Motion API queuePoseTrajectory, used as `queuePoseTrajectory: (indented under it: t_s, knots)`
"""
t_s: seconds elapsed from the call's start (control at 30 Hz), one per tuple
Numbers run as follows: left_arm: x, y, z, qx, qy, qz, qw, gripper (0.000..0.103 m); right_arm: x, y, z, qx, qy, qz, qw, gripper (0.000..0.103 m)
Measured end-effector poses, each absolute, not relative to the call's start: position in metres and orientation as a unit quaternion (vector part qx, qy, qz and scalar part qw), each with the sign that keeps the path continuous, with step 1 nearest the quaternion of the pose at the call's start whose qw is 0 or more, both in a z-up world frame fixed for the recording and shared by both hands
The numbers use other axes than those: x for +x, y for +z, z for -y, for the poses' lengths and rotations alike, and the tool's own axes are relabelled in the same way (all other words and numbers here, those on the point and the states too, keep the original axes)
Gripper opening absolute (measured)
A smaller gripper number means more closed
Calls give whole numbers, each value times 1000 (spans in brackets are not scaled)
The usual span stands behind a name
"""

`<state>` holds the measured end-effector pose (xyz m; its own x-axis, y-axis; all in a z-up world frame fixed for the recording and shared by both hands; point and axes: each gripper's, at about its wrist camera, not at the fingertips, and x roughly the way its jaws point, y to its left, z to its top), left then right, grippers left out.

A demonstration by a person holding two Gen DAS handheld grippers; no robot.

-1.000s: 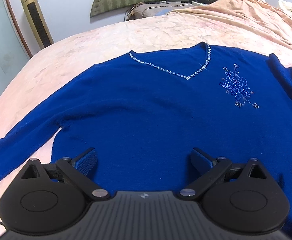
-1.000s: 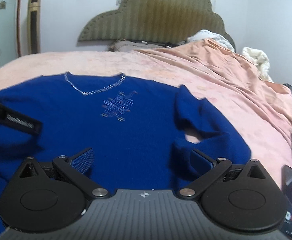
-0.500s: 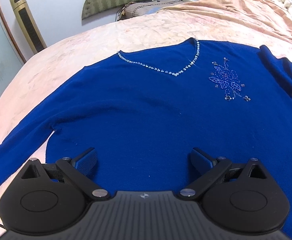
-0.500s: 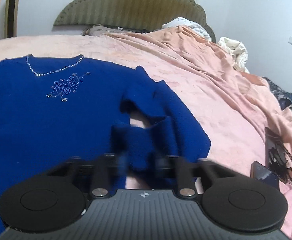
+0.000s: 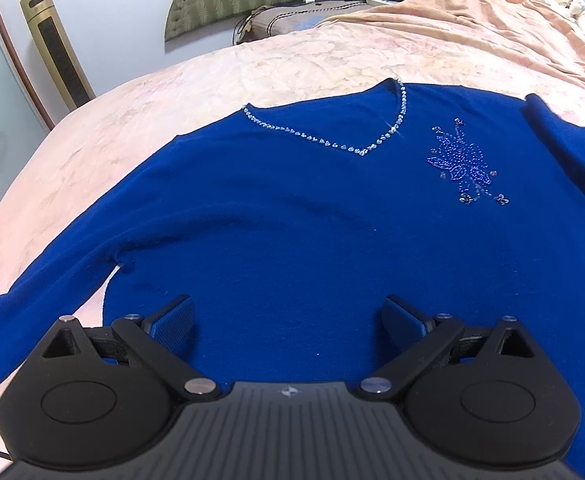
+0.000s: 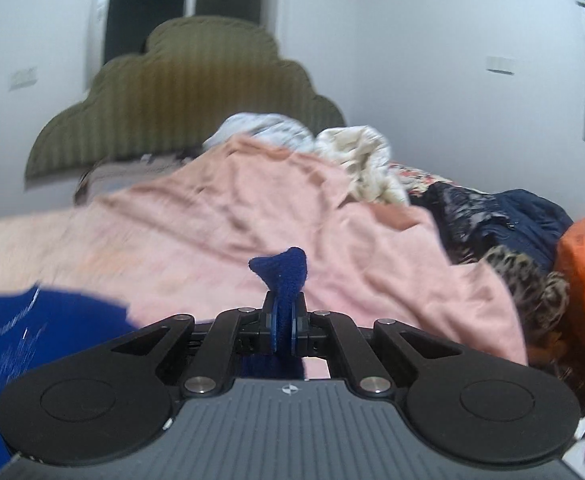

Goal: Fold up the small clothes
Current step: 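Grasp the cuff of the sleeve nearest the right gripper, then lift the held sleeve with the right gripper and carry it across the sweater body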

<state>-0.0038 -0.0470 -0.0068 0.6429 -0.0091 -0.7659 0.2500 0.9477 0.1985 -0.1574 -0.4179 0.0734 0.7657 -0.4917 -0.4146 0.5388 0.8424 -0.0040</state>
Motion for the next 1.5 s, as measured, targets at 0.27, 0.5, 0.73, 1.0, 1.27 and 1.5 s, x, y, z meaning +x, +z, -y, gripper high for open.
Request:
queuePoseTrajectory:
  t_s: [0.27, 0.5, 0.73, 1.0, 1.27, 1.5]
  knots:
    - [6, -11, 41, 135, -64, -424, 893, 101, -160, 99, 477, 132, -294, -159, 933, 5]
    - [11, -10, 34, 138, -55, -421, 895, 101, -142, 92, 470, 256, -196, -137, 937, 4]
    - [10, -10, 23, 148, -41, -406, 901, 101, -120, 80, 460, 142, -282, -172, 933, 54]
    - [9, -13, 38, 150, -63, -420, 893, 101, -105, 9, 500, 171, -179, -338, 908, 78]
    - [10, -13, 46, 164, -57, -419, 891, 101, -119, 6, 505, -27, -298, -298, 907, 72]
    - [6, -16, 59, 181, -68, -417, 888, 101, -110, -49, 459, -276, -249, -398, 839, 72]
